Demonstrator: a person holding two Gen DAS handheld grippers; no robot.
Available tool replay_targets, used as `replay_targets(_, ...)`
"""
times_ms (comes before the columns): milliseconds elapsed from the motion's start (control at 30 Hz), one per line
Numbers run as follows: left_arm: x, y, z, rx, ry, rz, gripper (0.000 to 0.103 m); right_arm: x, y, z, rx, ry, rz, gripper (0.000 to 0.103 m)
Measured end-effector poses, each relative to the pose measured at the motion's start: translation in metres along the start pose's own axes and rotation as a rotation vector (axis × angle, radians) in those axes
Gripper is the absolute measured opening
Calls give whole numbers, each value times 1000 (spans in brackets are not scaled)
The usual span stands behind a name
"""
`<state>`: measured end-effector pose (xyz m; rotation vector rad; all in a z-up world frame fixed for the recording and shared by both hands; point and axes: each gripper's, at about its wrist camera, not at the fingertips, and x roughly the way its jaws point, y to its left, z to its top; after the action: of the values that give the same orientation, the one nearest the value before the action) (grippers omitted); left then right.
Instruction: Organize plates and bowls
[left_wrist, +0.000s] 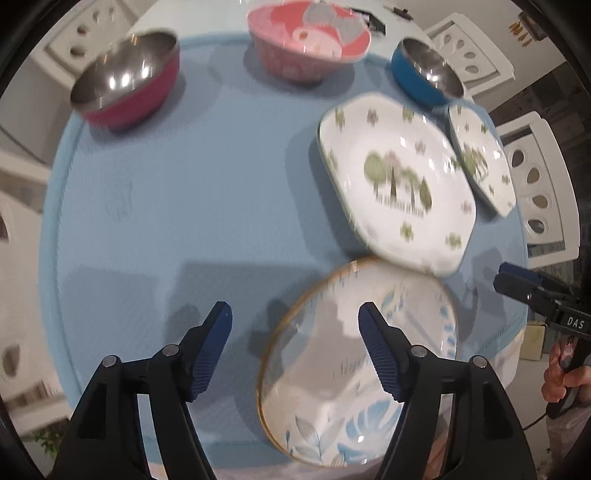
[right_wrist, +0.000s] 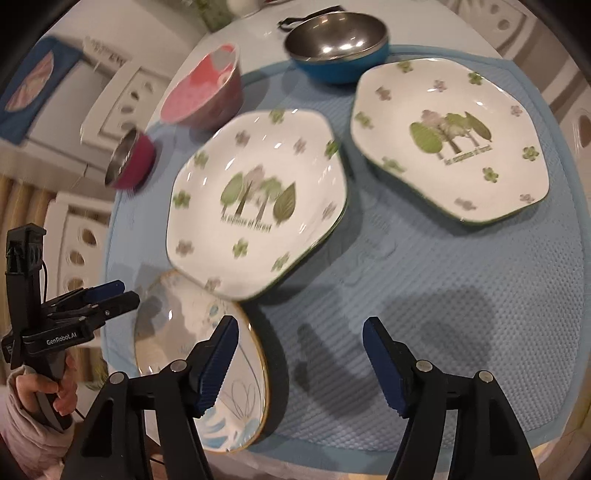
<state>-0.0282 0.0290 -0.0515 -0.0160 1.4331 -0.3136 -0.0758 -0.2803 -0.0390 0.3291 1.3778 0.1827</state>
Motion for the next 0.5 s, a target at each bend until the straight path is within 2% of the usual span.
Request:
replay_targets(300,-3,-21,57,19,-52,23,70,2,3,33,8,-31,2,68)
replay_targets(500,4,-30,73,19,-53,20,70,8,15,49,-22,-43,-17,68)
